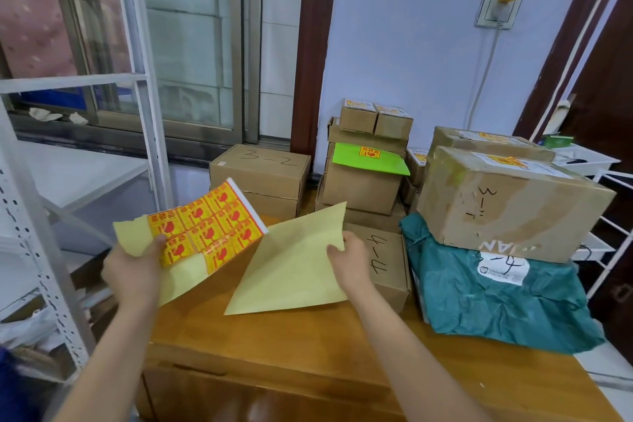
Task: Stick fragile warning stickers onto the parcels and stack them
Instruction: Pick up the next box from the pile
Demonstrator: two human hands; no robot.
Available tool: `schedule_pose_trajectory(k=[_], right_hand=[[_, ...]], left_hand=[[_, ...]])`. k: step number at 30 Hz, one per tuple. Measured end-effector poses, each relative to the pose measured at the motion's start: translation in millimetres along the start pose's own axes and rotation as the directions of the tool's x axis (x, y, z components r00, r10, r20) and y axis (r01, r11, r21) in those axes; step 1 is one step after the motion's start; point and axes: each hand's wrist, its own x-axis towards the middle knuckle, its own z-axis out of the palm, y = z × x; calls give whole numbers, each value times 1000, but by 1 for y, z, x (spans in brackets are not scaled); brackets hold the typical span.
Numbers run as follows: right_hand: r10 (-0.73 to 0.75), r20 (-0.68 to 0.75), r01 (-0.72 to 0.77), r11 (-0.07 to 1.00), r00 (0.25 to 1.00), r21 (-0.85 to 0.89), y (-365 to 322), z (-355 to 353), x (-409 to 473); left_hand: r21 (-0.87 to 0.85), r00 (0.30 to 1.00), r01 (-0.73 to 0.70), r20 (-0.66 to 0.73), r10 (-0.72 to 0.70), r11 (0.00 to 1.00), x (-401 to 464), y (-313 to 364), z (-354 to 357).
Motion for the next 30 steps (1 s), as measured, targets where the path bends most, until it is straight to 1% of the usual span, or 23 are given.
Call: schedule_pose_trajectory(k=[4, 9, 14, 16, 18, 20, 22, 25, 28, 30], right_hand=[[-7, 59, 6, 1000, 998, 15, -6, 28, -7], [-17, 147, 21, 999, 989, -25, -10, 51, -15], [-53, 302, 38, 998, 952, 55, -2, 57, -22], [-91, 339, 77, 996, 936, 53, -1, 61, -24], [-107, 358, 107, 994, 928, 19, 1, 65, -27], [-104, 369, 138, 988, 924, -67, 6, 69, -29], [-106, 359, 173, 972, 927, -161, 11, 68, -30], [-159, 310, 225, 956, 937, -188, 22, 60, -30], [-155, 191, 204, 940, 969, -272, 25, 49, -28], [-197, 118, 224, 927, 973, -300, 22, 43, -27]], left_hand=[[-12, 994, -16, 109, 18, 1000, -21, 9, 23], [4, 972, -31, 232, 29, 1000, -33, 12, 39], [40, 970, -23, 243, 12, 999, -28, 9, 39], [72, 969, -5, 248, -13, 997, -24, 7, 40], [124, 964, 7, 261, -40, 992, -20, 3, 41], [182, 958, 0, 281, -52, 983, -17, -3, 41], [245, 950, -27, 308, -52, 969, -13, -9, 39], [323, 941, -71, 335, -44, 944, -5, -19, 33], [402, 927, -134, 374, -28, 906, 3, -26, 30], [424, 917, -144, 396, -40, 894, 4, -29, 31]])
